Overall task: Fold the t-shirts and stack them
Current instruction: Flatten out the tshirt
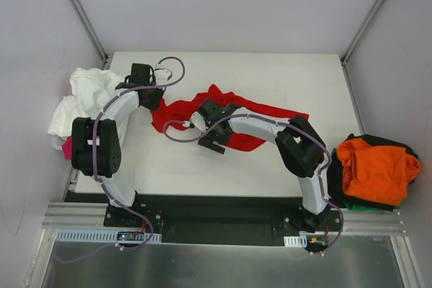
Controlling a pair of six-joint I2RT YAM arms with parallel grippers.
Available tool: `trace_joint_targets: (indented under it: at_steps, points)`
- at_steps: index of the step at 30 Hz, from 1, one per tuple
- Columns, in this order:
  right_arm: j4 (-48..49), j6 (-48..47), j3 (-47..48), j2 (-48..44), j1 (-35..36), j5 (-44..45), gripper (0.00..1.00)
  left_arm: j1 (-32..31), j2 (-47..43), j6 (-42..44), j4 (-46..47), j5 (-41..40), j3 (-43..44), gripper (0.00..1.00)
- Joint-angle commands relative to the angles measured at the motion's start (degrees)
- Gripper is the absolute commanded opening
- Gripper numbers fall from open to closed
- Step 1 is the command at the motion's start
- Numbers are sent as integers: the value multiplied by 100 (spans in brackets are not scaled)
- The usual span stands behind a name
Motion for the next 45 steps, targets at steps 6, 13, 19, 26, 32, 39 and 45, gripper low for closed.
trace_joint_targets:
  at_steps: [6, 13, 19, 26, 32, 39, 45]
  points:
    - [-312, -21, 601, 293, -308, -679, 81, -59, -17, 43, 92, 154, -69, 0]
    - [-400, -22, 645, 425, -360, -715, 67, -59, -114, 70, 145, 92, -210, 0]
    - [-391, 31, 504, 399, -360, -732, 61, -59, -131, 87, 180, 66, -254, 0]
    - [-418, 58, 443, 434, -352, -671, 37, -59, -132, 61, 197, 84, -280, 0]
    - [-426, 110, 320, 390, -352, -627, 14, -59, -149, 70, 224, 57, -307, 0]
    - [-567, 110, 136, 92, -360, -162, 1, -59, -96, 26, 250, 49, -315, 0]
    - [-672, 40, -15, -960, -492, 1314, 1, -59, -437, -44, 303, 101, -280, 0]
